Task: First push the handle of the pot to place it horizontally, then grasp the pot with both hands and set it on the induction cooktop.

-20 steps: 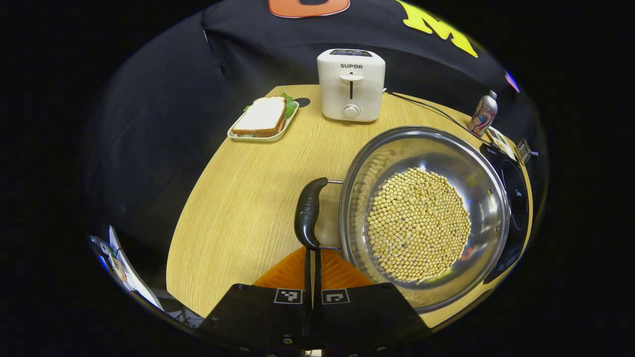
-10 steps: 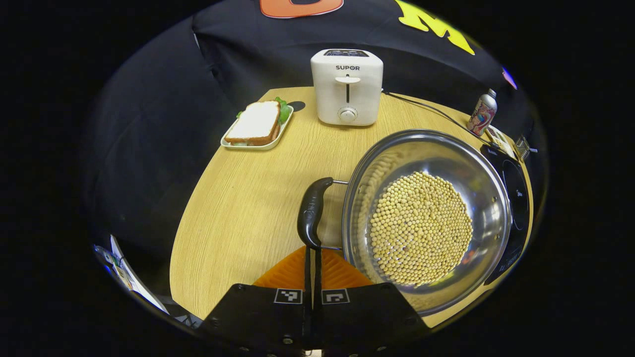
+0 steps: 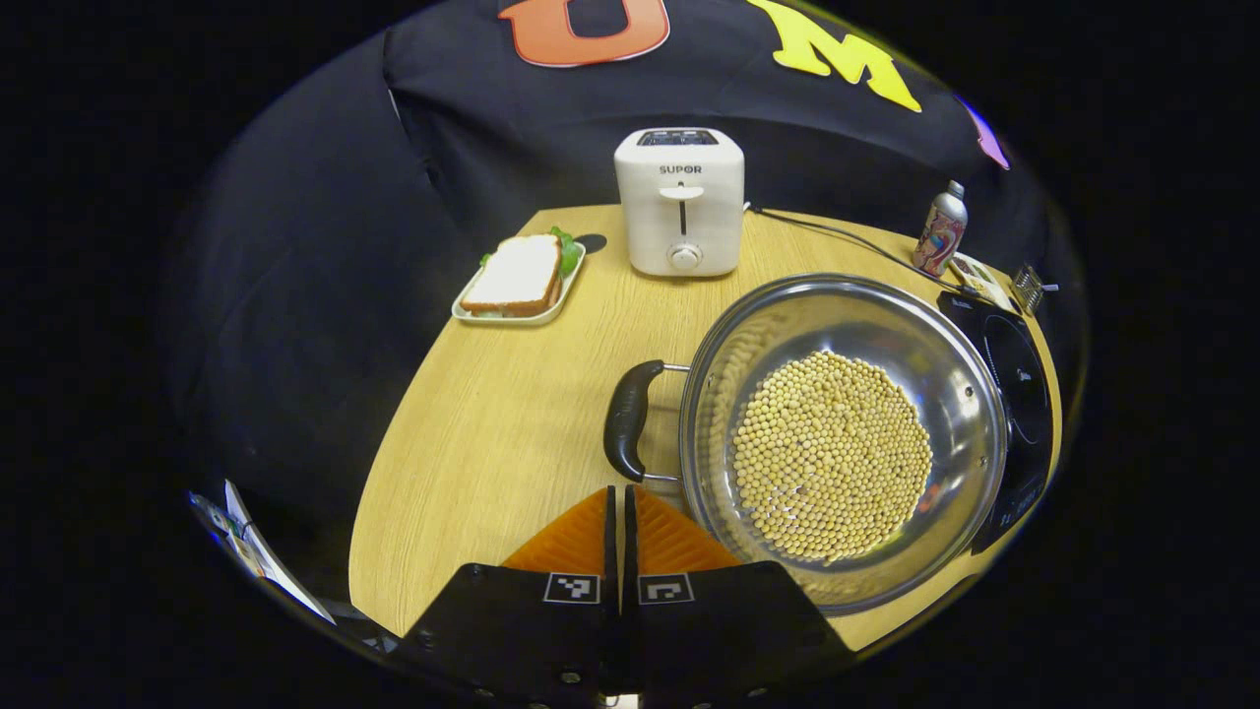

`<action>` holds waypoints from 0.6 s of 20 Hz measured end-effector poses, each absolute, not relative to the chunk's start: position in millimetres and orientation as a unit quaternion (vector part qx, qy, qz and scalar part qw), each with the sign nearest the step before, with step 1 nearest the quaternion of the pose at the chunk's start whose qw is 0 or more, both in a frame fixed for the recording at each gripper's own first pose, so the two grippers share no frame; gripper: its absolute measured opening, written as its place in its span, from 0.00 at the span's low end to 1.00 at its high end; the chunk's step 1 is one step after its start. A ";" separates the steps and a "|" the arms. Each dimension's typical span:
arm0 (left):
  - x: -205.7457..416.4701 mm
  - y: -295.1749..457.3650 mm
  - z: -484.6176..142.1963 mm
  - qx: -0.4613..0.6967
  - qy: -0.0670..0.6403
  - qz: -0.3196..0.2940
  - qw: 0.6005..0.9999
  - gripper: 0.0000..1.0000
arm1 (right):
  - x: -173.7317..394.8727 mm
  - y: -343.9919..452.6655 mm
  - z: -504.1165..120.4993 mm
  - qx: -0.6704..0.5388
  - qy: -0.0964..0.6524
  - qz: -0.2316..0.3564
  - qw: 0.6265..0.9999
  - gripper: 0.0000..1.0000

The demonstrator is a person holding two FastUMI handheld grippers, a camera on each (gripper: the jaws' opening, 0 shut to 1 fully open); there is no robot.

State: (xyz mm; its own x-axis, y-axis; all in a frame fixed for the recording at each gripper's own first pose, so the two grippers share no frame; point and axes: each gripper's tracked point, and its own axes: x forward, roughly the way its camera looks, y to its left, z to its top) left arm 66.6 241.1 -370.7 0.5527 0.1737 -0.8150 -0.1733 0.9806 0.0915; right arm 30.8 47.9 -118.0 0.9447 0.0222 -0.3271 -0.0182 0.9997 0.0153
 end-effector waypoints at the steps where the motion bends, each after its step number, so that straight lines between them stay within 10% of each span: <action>1: 65.3 243.0 -362.6 0.002 0.450 0.100 0.888 0.00 | 33.2 52.0 -123.7 0.006 0.171 0.017 0.985 0.96; 3: 63.0 236.2 -348.6 -0.006 0.429 0.075 0.900 0.01 | 39.9 62.2 -133.9 0.008 0.182 0.030 0.983 1.00; 6: 60.7 229.3 -333.4 0.001 0.414 0.054 0.909 0.59 | 54.8 81.9 -157.3 0.009 0.203 0.052 0.978 0.96; 9: 62.9 226.2 -329.3 0.009 0.401 0.061 0.914 0.95 | 73.5 114.1 -188.4 0.010 0.237 0.092 0.967 0.98; 12: 74.0 220.6 -338.2 0.010 0.401 0.053 0.914 0.97 | 95.6 149.5 -228.2 0.011 0.279 0.129 0.952 0.96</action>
